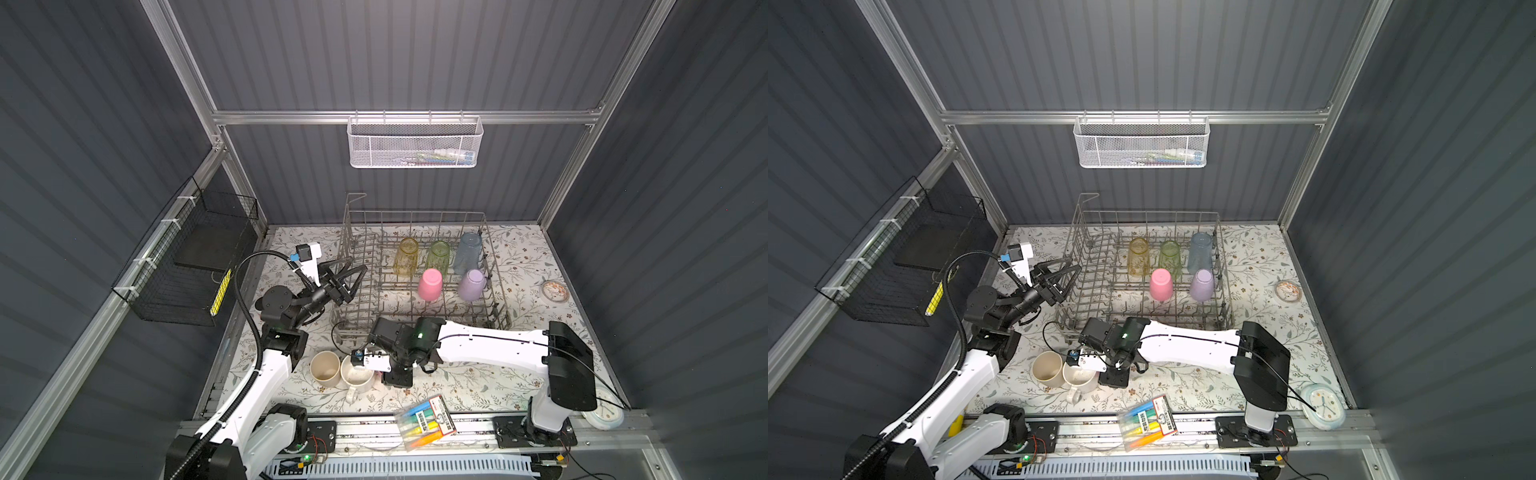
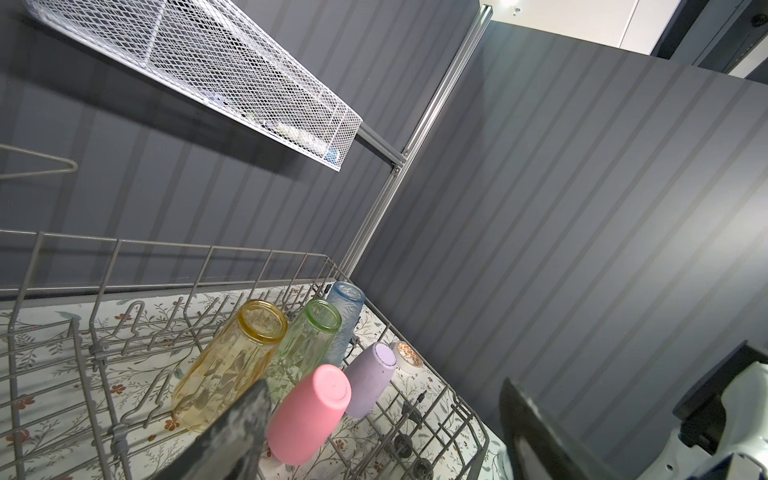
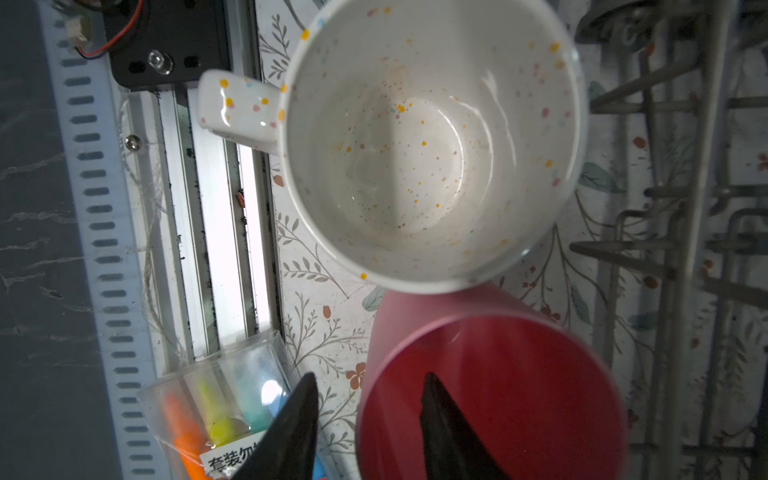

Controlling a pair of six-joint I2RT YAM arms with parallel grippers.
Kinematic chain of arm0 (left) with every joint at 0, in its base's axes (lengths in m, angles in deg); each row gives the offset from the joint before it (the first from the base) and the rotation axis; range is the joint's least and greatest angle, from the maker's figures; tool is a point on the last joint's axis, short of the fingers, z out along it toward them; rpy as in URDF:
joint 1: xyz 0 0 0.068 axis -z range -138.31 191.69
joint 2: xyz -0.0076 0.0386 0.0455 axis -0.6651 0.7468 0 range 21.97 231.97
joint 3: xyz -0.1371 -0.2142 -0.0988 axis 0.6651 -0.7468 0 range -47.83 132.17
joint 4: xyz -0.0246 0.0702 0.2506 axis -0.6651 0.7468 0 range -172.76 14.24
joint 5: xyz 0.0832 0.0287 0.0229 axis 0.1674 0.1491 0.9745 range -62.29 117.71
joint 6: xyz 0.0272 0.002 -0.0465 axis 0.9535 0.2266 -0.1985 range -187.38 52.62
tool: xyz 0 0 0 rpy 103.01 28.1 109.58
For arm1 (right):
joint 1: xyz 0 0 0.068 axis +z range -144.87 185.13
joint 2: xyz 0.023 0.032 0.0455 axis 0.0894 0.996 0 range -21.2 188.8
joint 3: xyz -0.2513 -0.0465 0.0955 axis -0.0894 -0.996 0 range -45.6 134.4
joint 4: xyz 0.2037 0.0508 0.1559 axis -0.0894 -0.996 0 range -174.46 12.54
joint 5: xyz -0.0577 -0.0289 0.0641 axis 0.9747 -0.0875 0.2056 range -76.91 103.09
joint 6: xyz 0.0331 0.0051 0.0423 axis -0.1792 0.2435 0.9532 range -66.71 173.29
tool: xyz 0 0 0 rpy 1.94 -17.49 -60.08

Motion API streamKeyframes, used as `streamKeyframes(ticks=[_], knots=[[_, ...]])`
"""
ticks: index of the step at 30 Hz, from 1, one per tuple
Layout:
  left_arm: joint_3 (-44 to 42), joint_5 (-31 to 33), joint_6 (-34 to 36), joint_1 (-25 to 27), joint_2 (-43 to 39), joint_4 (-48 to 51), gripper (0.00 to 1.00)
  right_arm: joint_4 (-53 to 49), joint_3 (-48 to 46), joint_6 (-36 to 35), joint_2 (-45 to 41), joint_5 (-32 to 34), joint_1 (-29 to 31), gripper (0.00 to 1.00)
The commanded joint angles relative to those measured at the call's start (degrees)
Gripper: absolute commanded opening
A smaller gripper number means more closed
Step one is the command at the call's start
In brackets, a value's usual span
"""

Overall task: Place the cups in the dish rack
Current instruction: 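Close the right gripper on the magenta cup's rim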

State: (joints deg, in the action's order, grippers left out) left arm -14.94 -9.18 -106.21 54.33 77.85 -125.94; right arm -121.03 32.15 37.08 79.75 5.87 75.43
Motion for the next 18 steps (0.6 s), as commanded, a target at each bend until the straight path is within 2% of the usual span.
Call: streamKeyframes(ticks=[1, 13, 18], knots=[[-0.1, 0.5, 1.7, -0.4, -1.2, 0.7, 0.86, -2.6, 1.7, -0.9, 1.6, 1.5, 0.6, 0.40], [0.4, 0.2, 1.5, -0.5, -0.7, 0.9, 0.86, -2.2, 1.4, -0.8, 1.7, 3.3, 0.6, 0.17], [0.6, 0.0, 1.4, -0.6, -0.4, 0.8, 0.86, -1.8, 0.4, -1.0, -0.5, 3.2, 0.4, 0.03]])
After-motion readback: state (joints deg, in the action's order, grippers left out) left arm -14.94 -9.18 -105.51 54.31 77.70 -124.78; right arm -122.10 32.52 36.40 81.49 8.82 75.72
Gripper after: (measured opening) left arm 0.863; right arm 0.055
